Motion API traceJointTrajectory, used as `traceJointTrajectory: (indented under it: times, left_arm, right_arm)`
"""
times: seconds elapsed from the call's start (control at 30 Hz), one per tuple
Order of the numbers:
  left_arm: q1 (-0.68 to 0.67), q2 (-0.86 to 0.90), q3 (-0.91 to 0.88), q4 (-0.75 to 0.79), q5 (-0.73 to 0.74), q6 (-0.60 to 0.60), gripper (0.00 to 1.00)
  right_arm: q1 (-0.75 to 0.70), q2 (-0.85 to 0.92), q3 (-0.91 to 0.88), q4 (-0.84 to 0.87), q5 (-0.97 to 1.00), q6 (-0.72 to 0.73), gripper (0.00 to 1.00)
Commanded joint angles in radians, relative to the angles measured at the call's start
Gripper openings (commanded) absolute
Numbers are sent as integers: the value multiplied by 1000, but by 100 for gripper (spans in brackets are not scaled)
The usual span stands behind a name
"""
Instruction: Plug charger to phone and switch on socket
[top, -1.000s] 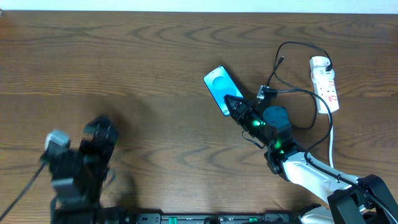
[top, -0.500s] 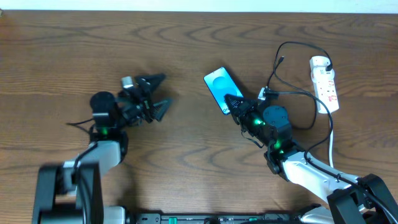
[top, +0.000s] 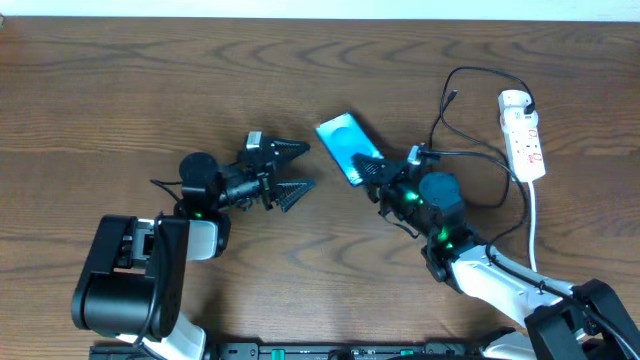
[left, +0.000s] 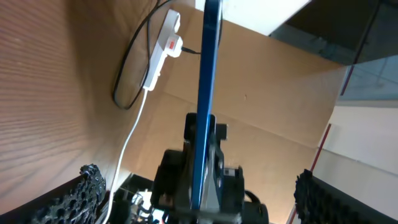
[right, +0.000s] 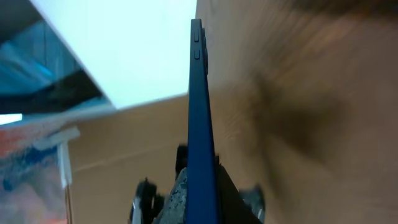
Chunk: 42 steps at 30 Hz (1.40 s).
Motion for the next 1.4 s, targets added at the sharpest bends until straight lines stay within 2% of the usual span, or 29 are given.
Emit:
traceJointTrajectory:
  times: [0.0, 0.23, 0.4, 0.47, 0.67, 0.8, 1.03, 1.13, 1.3, 1.37]
  left_arm:
    - [-40, -6, 2, 9, -61, -14, 98]
    - [-47, -6, 2, 9, -80, -16, 98]
    - [-47, -6, 2, 10, -102, -82, 99]
    - [-48, -6, 2, 26, -101, -88, 82]
    - [-47, -6, 2, 173, -110, -137, 81]
    - [-47, -6, 2, 178, -117, -137, 80]
    - [-47, -6, 2, 178, -118, -137, 63]
    - [-47, -6, 2, 178, -136, -137, 61]
    - [-47, -6, 2, 178, -166, -136, 43]
    - [-47, -6, 2, 178, -175, -136, 42]
  right_arm:
    - [45, -10, 10, 17, -55, 14, 1]
    - [134, -10, 10, 13, -67, 13, 1]
    - [161, -10, 10, 6, 5, -22, 1]
    - [161, -10, 10, -11, 61, -46, 1]
    - [161, -10, 10, -13, 71, -44, 1]
    - [161, -10, 10, -13, 71, 29, 1]
    - [182, -10, 10, -13, 97, 28, 1]
    - [196, -10, 10, -13, 116, 29, 1]
    - [212, -10, 10, -13, 124, 29, 1]
    - [225, -10, 10, -13, 124, 51, 1]
